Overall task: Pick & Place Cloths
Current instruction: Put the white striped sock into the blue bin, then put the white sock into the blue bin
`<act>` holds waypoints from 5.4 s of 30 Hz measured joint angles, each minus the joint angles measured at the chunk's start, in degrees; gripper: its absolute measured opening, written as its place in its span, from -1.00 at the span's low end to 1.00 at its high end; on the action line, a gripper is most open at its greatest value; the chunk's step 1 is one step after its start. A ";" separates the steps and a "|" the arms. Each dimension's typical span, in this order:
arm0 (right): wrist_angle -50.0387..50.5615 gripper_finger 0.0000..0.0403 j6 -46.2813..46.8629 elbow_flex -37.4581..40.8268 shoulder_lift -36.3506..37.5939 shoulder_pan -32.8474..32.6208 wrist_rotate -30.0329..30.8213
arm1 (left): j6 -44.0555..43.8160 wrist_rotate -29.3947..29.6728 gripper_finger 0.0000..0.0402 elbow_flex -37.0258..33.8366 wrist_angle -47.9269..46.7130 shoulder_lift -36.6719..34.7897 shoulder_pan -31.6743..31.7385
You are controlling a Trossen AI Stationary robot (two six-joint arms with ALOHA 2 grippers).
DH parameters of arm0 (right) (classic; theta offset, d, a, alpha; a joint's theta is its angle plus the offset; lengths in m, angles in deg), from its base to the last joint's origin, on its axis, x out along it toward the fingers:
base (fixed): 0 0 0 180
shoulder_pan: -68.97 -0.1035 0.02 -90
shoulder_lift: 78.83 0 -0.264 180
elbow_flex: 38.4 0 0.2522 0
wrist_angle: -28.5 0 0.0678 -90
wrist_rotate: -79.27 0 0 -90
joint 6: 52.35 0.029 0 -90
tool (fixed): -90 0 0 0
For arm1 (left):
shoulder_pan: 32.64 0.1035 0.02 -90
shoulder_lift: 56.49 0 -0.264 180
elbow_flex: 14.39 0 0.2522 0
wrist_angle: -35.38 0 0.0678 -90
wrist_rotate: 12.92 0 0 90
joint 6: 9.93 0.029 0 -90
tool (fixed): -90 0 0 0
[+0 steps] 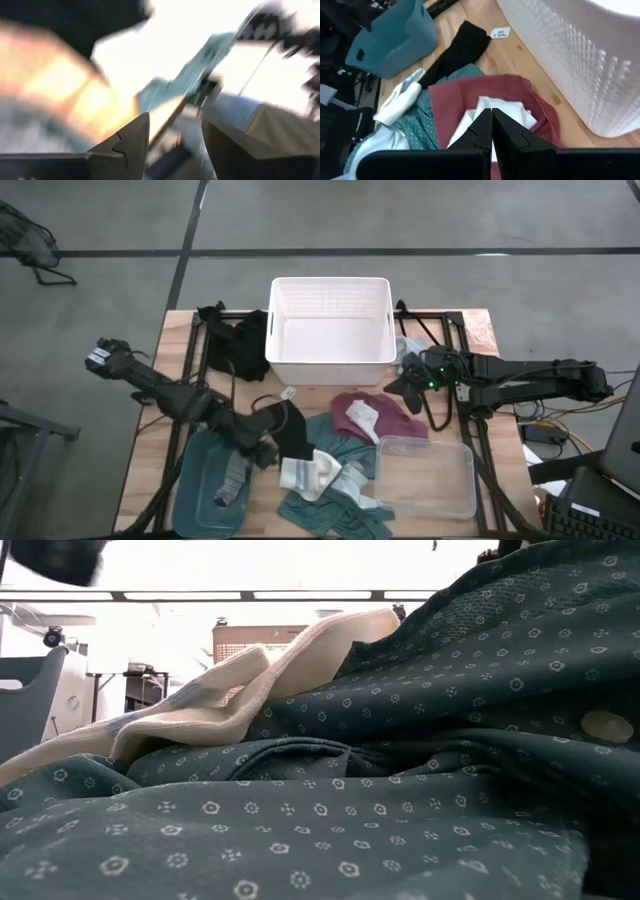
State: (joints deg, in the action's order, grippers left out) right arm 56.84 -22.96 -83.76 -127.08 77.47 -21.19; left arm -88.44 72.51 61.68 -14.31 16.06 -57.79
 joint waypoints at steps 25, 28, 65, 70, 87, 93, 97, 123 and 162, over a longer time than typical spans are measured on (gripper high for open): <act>-5.04 -0.96 8.14 0.00 0.17 -0.11 -0.04 | 34.40 -11.90 -0.07 0.54 17.03 27.76 9.42; -5.04 -0.96 8.06 -0.01 0.20 -0.10 -0.02 | 33.21 -13.62 -0.08 1.07 17.39 28.60 9.45; -7.92 -0.96 1.59 -0.01 0.09 0.01 4.70 | -4.17 -25.43 -0.98 15.81 -20.07 -5.74 7.60; -7.94 -0.96 -0.66 0.01 0.09 0.01 5.63 | -17.28 -31.91 -0.98 17.27 -31.46 -9.67 5.03; -6.86 -0.96 -0.34 0.00 0.07 0.01 4.63 | -6.83 -34.69 -0.77 2.15 -33.74 -6.57 3.94; -2.48 -0.95 3.40 0.00 0.07 -0.03 0.95 | -4.26 -32.00 -0.42 -0.76 -33.29 -6.45 3.94; 0.33 -0.85 5.19 0.00 0.07 -0.01 0.48 | -0.82 -31.29 -0.15 -0.83 -33.36 -6.45 4.12; -3.53 0.29 12.70 0.00 -19.94 -8.93 3.56 | 23.43 27.06 0.04 6.01 2.05 -6.36 14.32; -16.94 -0.95 20.72 -0.03 -14.70 -9.01 -0.17 | 42.65 35.24 0.04 5.81 9.15 -5.20 18.34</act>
State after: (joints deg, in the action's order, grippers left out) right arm 39.90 -2.24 -83.80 -141.78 68.46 -21.37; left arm -45.79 107.76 67.49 -5.17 10.86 -39.44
